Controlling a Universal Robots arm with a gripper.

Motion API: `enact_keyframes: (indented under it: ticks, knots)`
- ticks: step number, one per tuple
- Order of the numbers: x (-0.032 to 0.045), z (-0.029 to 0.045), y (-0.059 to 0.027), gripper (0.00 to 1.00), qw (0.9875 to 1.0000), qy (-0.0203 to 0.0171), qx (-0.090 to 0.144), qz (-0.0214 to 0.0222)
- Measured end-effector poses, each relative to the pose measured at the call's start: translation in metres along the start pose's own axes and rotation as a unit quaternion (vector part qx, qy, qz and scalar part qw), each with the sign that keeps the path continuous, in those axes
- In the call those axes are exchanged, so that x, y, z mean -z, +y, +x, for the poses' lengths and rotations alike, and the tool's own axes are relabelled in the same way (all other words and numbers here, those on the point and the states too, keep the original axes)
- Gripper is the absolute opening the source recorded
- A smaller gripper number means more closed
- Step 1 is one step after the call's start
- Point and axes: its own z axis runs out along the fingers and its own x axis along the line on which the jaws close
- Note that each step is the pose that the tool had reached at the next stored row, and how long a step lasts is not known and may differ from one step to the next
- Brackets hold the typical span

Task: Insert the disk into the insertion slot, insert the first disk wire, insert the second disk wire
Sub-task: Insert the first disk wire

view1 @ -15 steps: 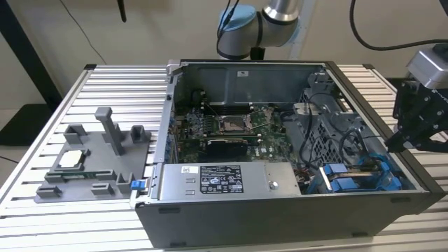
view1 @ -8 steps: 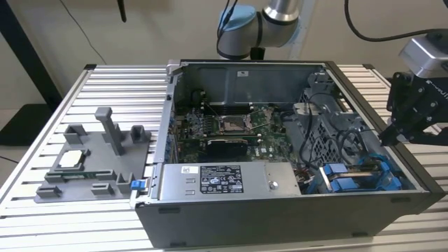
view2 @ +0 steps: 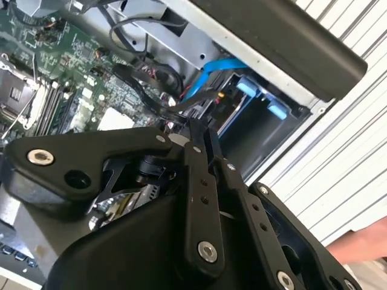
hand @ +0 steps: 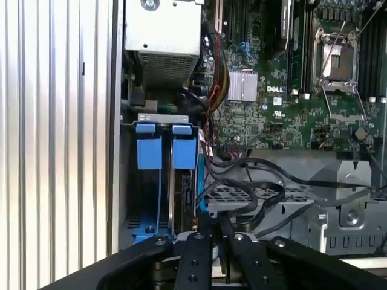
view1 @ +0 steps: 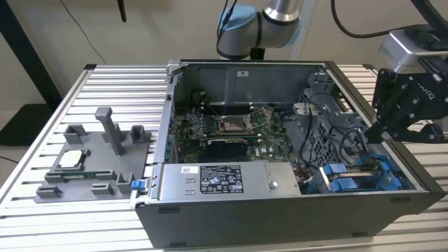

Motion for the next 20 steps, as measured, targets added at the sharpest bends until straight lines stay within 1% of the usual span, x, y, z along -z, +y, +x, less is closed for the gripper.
enact_keyframes:
  ticks: [3,4,5,6,11,13,16,17,20]
  knots:
    - [-0.0005,0.0000,0.0138,0.00,1.0000,-0.0001,0.000,0.0000]
    - [-0.0011,0.0000,0.0177,0.00,1.0000,0.0005,0.000,-0.0007]
    - [-0.0017,0.0002,0.0190,0.00,1.0000,0.0017,0.000,-0.0015]
    - [-0.0024,0.0006,0.0199,0.00,1.0000,0.0041,-0.001,-0.0020]
    - [-0.0057,0.0022,0.0200,0.00,0.9999,0.0121,-0.001,-0.0026]
    - [-0.0067,0.0029,0.0201,0.00,0.9999,0.0158,-0.001,-0.0032]
    - [-0.0078,0.0043,0.0201,0.00,0.9997,0.0225,-0.001,-0.0043]
    - [-0.0082,0.0047,0.0200,0.00,0.9997,0.0251,-0.001,-0.0044]
    - [-0.0092,0.0056,0.0200,0.00,0.9994,0.0350,-0.002,-0.0045]
